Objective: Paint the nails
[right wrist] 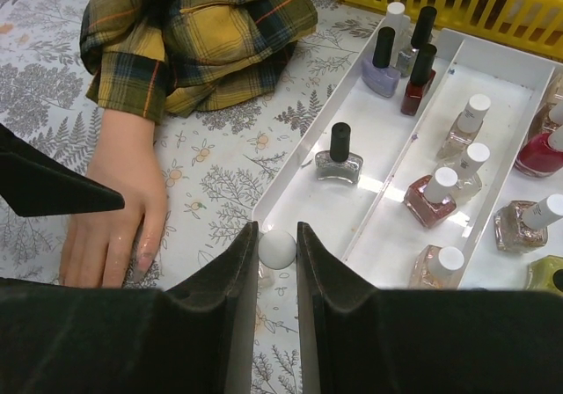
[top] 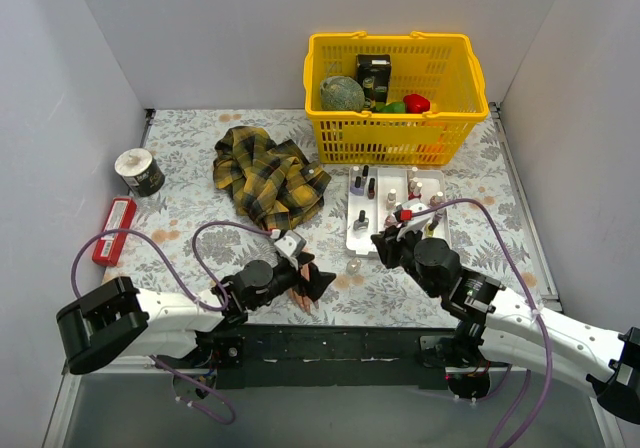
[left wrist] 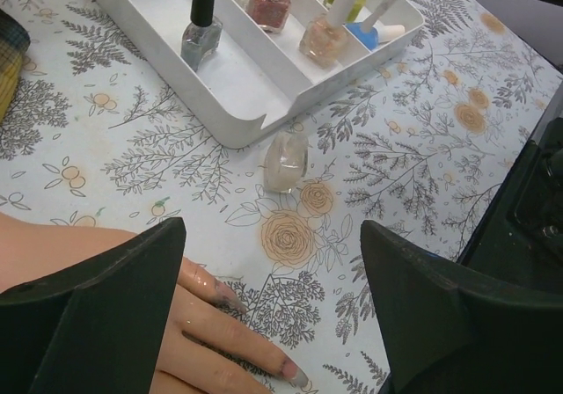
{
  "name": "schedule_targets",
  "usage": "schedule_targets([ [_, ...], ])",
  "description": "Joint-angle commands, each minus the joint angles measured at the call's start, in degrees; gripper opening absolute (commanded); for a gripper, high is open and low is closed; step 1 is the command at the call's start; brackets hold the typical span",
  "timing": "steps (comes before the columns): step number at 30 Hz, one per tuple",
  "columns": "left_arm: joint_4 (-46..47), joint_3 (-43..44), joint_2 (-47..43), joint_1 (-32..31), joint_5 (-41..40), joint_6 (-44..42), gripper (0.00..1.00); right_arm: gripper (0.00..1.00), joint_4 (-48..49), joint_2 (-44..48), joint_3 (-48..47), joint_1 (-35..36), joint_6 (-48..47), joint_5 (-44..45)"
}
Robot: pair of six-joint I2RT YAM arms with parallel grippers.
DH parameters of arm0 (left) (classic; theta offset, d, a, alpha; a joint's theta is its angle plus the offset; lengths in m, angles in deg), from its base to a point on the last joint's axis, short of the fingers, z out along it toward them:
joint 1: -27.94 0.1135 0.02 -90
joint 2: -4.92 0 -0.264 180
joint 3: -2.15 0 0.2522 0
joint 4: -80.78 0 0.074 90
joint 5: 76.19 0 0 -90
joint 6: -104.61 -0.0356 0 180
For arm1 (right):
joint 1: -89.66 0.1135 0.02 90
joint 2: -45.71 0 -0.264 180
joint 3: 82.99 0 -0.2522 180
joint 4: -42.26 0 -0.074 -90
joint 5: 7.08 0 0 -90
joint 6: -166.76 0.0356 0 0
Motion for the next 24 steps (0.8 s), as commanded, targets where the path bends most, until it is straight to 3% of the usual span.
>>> schedule_targets([
  [1,3.0,2.5,1.8,-0.4,4.2,-4.2,0.75,0.01,2.9,1.0,0.4,-0.3,0.8,-0.5],
  [10,3.0,8.2,11.9,-2.5,1.9,-5.3,0.72,0.01,3.1,1.4,0.6,-0.5,0.9,-0.2],
  [16,1.8,12.6,19.5,-4.8,-3.7,-6.9,0.7,0.01,3.3,2.0,1.0,-0.5,0.9,-0.3],
  [24,0.9,16.1,24.5,-5.4,-7.3,-6.3,0.64,0.01,3.3,1.9,1.0,-0.6,0.8,-0.8],
])
